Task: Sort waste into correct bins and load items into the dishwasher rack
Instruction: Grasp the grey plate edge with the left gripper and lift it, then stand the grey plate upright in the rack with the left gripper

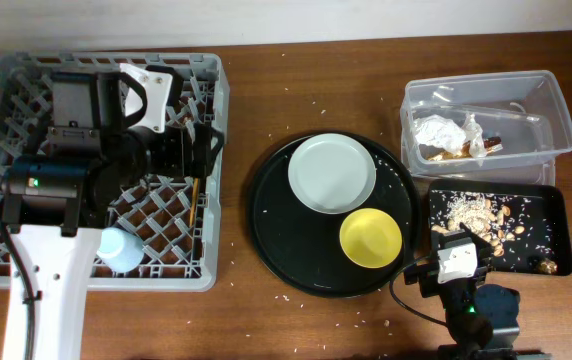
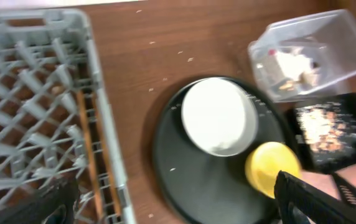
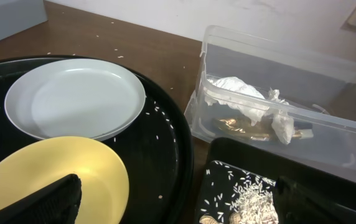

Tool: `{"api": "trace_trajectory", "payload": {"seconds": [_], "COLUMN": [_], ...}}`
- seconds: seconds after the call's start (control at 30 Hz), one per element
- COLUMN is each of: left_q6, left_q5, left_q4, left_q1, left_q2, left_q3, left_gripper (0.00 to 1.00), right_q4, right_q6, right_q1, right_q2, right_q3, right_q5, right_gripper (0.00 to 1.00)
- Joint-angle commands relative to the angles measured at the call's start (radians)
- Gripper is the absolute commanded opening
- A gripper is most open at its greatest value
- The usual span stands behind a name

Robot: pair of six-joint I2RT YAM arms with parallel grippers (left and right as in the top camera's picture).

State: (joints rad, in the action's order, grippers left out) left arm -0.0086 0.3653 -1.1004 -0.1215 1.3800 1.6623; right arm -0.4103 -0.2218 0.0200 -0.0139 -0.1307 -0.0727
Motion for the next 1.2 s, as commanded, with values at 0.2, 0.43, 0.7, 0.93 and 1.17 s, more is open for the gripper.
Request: {"api": "trace_trajectory", "payload": {"seconds": [0.2,0.43,0.7,0.93,1.17], "left_q6": [-0.132,-0.321,-0.320,-0.312,-0.313], "left_q5": [-0.183,-0.131,-0.092,-0.120,-0.673], "left_q4": [0.102,0.202,0.247,0.047,-0.113], "left_q1": [-0.362,-0.362,-0.359,-0.221,-0.026], "left_q2": [0.335,0.697,0.819,0.667,0.391], "left_q3": [-0.044,-0.044,-0.021,0.248,0.272], "left_gripper": [0.98,0.57,0.00,0.00,0.00], "right_q4": [0.006,0.006,0.006,0.006,0.006], "right_q6": [-0.006,-0.006,-0.006,-0.006,-0.006], "right_q1": [-0.007,-0.007,-0.007,-0.007,-0.007], "right_q2": [0.010,0.010,0.010,0.010,0.010], "right_q3": [0.011,0.011,0.011,0.011,0.011], "right_q5": [-0.005,-0.005,-0.005,-0.005,-0.005], "right_gripper": [0.98,0.99,0.98,0.98,0.98]}}
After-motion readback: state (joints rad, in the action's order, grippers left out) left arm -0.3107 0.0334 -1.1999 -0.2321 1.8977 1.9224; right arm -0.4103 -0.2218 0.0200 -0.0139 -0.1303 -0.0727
